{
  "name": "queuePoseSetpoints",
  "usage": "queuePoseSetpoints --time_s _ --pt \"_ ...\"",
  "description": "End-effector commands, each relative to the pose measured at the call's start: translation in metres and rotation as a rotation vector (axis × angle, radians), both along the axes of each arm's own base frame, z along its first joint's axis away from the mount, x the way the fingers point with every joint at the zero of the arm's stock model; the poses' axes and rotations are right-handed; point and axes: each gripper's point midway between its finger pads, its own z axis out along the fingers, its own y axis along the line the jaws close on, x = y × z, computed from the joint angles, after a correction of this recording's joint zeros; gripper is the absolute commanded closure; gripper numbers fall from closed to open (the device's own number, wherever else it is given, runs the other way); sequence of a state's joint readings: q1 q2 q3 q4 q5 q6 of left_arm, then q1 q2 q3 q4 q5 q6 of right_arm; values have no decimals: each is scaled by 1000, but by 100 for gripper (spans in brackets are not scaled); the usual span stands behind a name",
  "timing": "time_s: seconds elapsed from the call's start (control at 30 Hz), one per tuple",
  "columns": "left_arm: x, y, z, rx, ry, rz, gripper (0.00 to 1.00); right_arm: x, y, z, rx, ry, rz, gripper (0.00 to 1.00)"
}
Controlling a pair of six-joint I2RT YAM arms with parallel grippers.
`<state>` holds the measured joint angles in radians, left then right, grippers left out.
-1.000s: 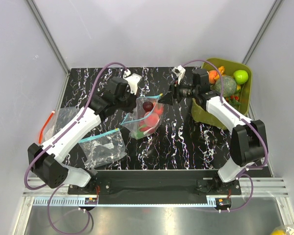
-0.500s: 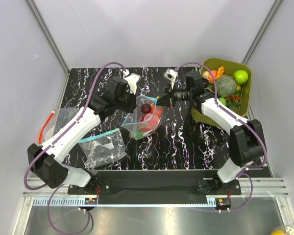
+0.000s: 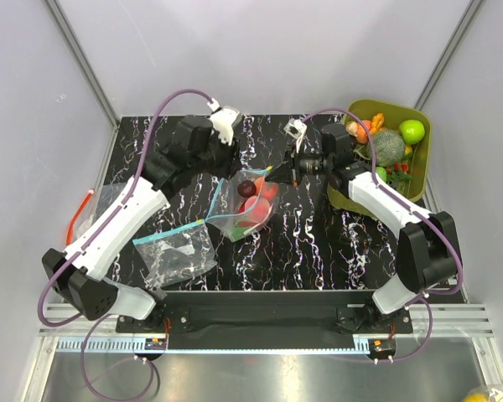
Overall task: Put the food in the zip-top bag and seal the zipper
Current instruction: Zip the zipper food storage bag at the center of the board.
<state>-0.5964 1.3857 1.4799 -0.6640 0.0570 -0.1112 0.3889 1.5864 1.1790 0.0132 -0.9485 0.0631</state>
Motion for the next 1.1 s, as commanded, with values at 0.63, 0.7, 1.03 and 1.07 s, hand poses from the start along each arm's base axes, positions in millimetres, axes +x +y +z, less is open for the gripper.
queuePoseSetpoints --time_s 0.63,0.7,1.03,1.07 --pt "12 -34 -25 303 -56 -264 58 8 10 36 52 -94 -10 89" --pt "16 -38 -34 308 -48 -268 60 8 10 37 53 -94 -13 88" --pt "25 -52 -26 282 -94 -304 100 0 -1 38 25 -107 -36 58" --pt "19 -53 -16 252 -124 -337 100 -5 -4 40 26 -124 -20 52"
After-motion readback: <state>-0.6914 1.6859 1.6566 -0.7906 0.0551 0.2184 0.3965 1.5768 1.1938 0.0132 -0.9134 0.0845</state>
